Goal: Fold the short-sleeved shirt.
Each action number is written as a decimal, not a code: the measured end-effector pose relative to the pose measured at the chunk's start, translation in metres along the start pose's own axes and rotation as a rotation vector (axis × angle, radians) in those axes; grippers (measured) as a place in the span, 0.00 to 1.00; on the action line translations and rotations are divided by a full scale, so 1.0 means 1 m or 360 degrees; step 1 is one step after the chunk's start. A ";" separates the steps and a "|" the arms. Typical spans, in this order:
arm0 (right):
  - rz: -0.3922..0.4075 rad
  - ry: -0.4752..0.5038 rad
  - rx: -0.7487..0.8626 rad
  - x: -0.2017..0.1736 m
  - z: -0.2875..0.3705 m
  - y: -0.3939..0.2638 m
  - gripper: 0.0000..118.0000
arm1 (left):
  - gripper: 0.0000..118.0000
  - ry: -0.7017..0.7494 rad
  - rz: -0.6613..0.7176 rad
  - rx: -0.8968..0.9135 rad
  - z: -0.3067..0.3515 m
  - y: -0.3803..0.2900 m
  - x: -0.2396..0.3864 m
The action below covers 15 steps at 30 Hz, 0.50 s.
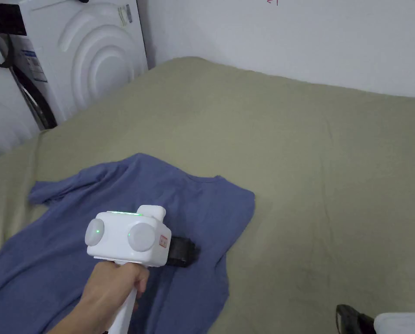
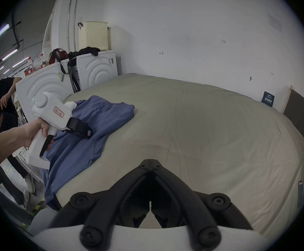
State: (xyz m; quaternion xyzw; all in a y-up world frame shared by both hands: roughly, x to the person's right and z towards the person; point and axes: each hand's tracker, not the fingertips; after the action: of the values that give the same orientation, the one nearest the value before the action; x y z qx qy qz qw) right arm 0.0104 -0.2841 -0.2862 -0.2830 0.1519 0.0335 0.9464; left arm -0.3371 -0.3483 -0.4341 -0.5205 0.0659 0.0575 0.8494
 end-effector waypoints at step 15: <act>-0.0088 -0.0215 0.0050 0.057 0.105 -0.026 0.01 | 0.00 -0.0027 -0.0202 0.0288 0.113 0.015 0.029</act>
State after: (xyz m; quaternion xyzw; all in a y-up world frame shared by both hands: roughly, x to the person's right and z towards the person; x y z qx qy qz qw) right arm 0.0969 -0.2498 -0.2067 -0.2692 0.0805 0.0241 0.9594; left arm -0.3047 -0.2398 -0.4017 -0.4443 0.0306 0.0016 0.8953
